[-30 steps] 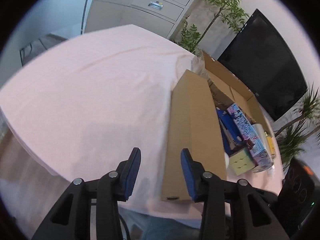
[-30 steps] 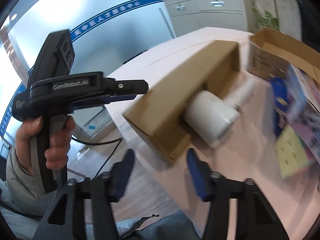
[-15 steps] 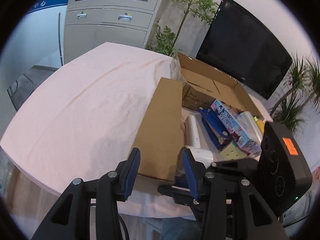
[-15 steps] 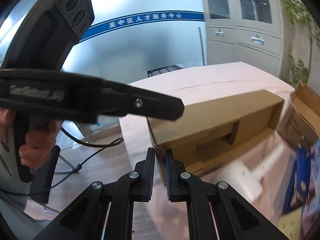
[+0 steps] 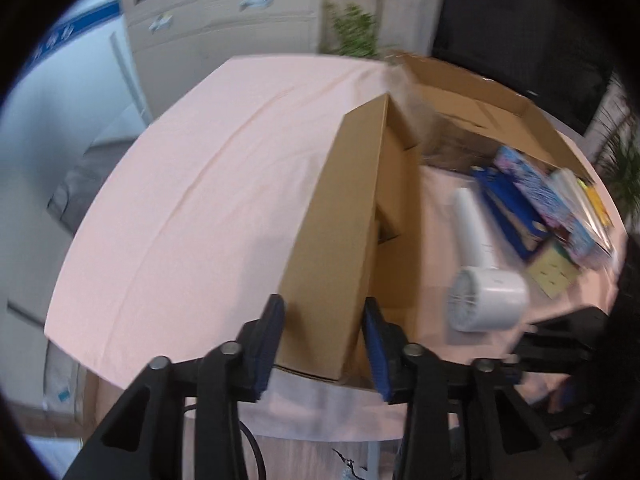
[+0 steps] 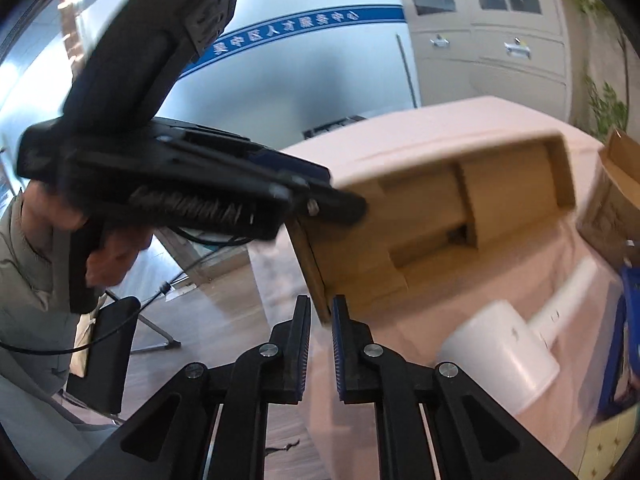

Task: Organize rigid objects
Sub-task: 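Lift the long cardboard box and lower it into the large open box, then grasp the printed board-game box with the left gripper, then lay the board-game box flat inside the large box and release, then grasp the silver metal can upright with the left gripper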

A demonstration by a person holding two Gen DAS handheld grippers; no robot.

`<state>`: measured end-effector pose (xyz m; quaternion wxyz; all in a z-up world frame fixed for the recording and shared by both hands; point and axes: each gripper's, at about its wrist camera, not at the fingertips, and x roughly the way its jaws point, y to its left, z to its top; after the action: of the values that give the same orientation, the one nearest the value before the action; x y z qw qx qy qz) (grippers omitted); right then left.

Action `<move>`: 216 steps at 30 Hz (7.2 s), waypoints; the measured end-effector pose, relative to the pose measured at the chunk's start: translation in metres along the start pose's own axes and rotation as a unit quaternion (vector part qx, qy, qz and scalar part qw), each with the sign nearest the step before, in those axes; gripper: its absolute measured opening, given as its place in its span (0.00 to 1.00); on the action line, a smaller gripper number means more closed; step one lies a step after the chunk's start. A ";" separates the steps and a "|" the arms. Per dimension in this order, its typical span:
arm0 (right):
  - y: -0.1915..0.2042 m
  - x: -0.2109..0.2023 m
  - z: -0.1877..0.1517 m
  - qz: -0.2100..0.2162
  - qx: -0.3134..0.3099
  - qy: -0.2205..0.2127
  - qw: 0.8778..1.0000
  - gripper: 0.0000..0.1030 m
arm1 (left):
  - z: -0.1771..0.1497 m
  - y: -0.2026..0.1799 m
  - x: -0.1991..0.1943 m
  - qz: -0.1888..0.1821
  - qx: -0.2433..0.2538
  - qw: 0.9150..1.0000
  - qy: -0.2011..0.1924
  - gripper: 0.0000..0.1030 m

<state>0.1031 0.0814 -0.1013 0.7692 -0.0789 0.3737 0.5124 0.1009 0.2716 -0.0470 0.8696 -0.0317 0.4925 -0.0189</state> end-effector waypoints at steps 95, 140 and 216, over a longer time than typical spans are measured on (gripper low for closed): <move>-0.185 -0.267 -0.064 -0.097 0.368 -0.038 0.924 0.85 | 0.080 -0.221 0.072 -0.217 0.072 0.973 0.020 0.63; -0.109 -0.243 -0.035 -0.179 0.245 -0.022 0.953 0.71 | 0.052 -0.199 0.013 -0.170 0.044 0.980 -0.088 0.55; -0.081 -0.350 -0.156 -0.142 0.369 0.047 0.917 0.70 | -0.031 -0.244 0.073 -0.362 -0.027 0.928 0.084 0.98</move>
<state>0.0258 -0.2900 -0.0037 0.7902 0.1343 0.5565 0.2189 0.1113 0.0228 -0.1077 0.7577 -0.2297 0.5192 -0.3218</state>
